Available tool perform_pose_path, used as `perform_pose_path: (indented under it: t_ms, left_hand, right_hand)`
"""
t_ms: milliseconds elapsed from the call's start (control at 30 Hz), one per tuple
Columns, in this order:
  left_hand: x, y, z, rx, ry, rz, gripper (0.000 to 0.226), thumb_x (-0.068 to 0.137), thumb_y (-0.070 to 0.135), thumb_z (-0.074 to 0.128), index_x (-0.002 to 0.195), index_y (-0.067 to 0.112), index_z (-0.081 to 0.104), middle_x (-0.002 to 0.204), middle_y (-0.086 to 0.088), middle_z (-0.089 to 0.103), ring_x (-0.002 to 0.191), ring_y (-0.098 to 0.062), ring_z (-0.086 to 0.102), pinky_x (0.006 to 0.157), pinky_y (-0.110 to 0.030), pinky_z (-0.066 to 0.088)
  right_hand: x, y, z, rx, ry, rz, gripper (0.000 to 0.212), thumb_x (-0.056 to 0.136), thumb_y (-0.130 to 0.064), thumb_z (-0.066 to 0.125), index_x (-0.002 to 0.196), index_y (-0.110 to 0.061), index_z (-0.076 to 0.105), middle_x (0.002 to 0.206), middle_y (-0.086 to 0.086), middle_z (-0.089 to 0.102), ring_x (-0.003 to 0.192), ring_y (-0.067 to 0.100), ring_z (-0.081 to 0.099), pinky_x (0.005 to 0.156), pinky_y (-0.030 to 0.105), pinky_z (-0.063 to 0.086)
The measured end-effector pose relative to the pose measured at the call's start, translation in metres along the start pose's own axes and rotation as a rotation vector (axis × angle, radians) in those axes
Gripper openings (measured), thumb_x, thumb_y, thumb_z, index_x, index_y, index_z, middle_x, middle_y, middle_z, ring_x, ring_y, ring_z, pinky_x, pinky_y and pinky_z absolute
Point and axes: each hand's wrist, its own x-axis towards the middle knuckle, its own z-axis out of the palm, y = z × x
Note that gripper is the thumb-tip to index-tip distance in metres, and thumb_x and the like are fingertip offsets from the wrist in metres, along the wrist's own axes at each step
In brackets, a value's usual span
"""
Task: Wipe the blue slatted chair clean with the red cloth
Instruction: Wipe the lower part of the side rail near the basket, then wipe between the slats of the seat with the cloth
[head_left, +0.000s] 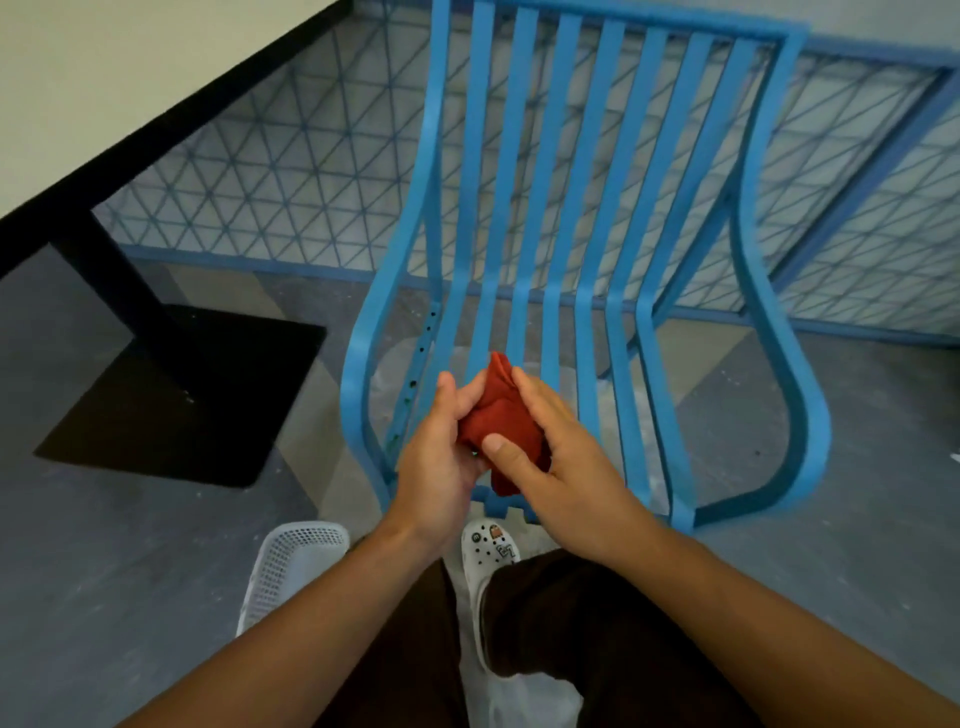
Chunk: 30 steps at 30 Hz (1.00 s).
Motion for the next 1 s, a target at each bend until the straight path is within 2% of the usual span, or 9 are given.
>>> perform_pose_path:
  t_ms: [167,300,367,433,500,600,667,800,1000]
  left_hand:
    - [0.0,-0.011,0.031,-0.029,-0.179,-0.053,0.081,0.093,0.066,0.033,0.15,0.01,0.044,0.144,-0.01,0.059,0.133,-0.023,0.057,0.109,-0.04,0.048]
    - [0.004,-0.019,0.052,0.07,-0.228,-0.095,0.087,0.084,0.071,0.039,0.147,0.012,0.049,0.142,-0.009,0.061,0.124,-0.022,0.064,0.104,-0.038,0.053]
    - [0.01,-0.026,0.062,0.182,-0.233,-0.099,0.078,0.087,0.067,0.035,0.141,0.016,0.057,0.136,-0.005,0.064,0.117,-0.02,0.068,0.1,-0.038,0.055]
    - [0.015,-0.035,0.072,0.279,-0.243,-0.119,0.068,0.088,0.063,0.036,0.134,0.02,0.062,0.127,-0.003,0.069,0.111,-0.02,0.07,0.094,-0.036,0.056]
    - [0.022,-0.047,0.084,0.392,-0.276,-0.134,0.054,0.093,0.06,0.041,0.126,0.024,0.066,0.121,0.001,0.072,0.108,-0.018,0.071,0.089,-0.034,0.056]
    - [0.037,-0.067,0.098,0.592,-0.33,-0.132,0.029,0.105,0.047,0.045,0.118,0.031,0.066,0.12,0.007,0.071,0.108,-0.01,0.068,0.094,-0.034,0.054]
    - [0.051,-0.084,0.11,0.718,-0.367,-0.113,0.021,0.104,0.041,0.05,0.117,0.034,0.065,0.122,0.011,0.069,0.111,-0.004,0.065,0.1,-0.032,0.052]
    - [0.084,-0.123,0.125,1.017,-0.464,0.028,0.038,0.102,0.041,0.055,0.134,0.021,0.062,0.129,0.008,0.064,0.12,-0.004,0.059,0.102,-0.022,0.045]
    - [0.139,-0.18,0.127,1.4,-0.586,0.245,0.046,0.099,0.044,0.056,0.137,0.018,0.059,0.134,-0.003,0.059,0.129,-0.019,0.05,0.113,-0.041,0.04]
  right_hand:
    - [-0.017,0.005,-0.04,-0.168,0.094,0.021,0.086,0.092,-0.037,0.074,0.16,-0.039,0.023,0.144,-0.022,0.04,0.127,-0.012,0.044,0.097,0.005,0.043]
    - [-0.03,0.013,-0.075,-0.211,0.175,0.05,0.067,0.093,-0.031,0.072,0.151,-0.043,0.04,0.13,-0.013,0.056,0.114,0.0,0.058,0.096,0.023,0.052]
    - [-0.034,0.019,-0.095,-0.203,0.203,0.066,0.058,0.093,-0.025,0.073,0.145,-0.038,0.051,0.125,-0.008,0.063,0.109,0.004,0.064,0.094,0.028,0.054]
    - [-0.042,0.026,-0.115,-0.201,0.256,0.095,0.057,0.092,-0.021,0.074,0.144,-0.03,0.054,0.118,-0.006,0.068,0.099,0.005,0.067,0.085,0.02,0.053]
    - [-0.055,0.033,-0.137,-0.213,0.333,0.144,0.064,0.09,-0.023,0.076,0.148,-0.027,0.048,0.108,-0.01,0.068,0.09,0.006,0.068,0.075,0.009,0.05]
    - [-0.073,0.043,-0.171,-0.218,0.4,0.182,0.072,0.089,-0.025,0.076,0.152,-0.028,0.042,0.107,-0.011,0.065,0.092,0.005,0.067,0.073,0.006,0.05]
    - [-0.084,0.054,-0.199,-0.213,0.438,0.196,0.069,0.089,-0.022,0.075,0.15,-0.029,0.044,0.105,-0.006,0.067,0.089,0.007,0.067,0.072,0.007,0.05]
    - [-0.102,0.085,-0.243,-0.223,0.544,0.221,0.059,0.091,-0.019,0.072,0.145,-0.028,0.05,0.109,-0.014,0.066,0.088,-0.008,0.066,0.074,0.002,0.047]
    - [-0.107,0.153,-0.269,-0.133,0.612,0.352,0.056,0.094,-0.025,0.071,0.146,-0.022,0.05,0.111,0.002,0.069,0.084,0.013,0.071,0.074,0.023,0.053]
